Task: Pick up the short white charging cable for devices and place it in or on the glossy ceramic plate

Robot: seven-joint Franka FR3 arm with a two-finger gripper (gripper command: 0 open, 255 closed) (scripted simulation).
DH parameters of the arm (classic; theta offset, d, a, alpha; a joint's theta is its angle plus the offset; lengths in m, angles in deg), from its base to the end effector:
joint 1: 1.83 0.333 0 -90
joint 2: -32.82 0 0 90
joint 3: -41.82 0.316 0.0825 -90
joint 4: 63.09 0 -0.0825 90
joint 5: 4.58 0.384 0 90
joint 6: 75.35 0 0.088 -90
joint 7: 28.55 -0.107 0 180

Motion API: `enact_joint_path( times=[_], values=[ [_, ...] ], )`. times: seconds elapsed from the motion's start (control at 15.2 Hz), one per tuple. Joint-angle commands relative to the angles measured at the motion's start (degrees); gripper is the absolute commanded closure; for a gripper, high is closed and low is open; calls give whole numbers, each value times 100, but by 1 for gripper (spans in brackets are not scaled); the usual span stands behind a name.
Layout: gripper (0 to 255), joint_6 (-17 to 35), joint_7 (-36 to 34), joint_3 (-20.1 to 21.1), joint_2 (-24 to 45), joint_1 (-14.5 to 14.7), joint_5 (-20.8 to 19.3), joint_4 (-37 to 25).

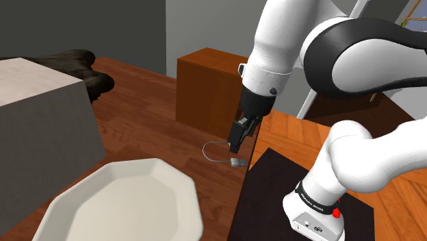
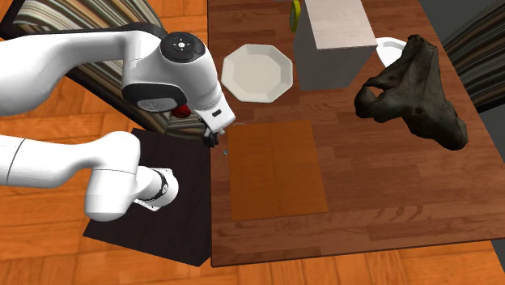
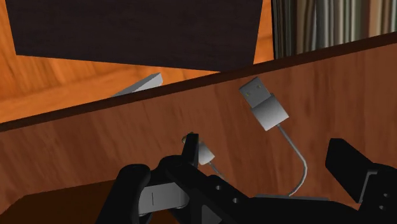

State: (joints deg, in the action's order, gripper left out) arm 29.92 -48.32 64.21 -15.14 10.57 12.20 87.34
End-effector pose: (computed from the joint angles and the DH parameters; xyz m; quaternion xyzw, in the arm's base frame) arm 0.2460 0.2058 0.4791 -0.9994 -0.0336 -0.0101 0.0024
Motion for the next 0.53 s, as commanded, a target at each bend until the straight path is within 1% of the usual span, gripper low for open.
enact_joint_path(
  times=[0.0,0.46],
  values=[
    [0,242,-148,252,133,88,125,53],
    [0,837,-128,427,289,126,270,494]
  ],
)
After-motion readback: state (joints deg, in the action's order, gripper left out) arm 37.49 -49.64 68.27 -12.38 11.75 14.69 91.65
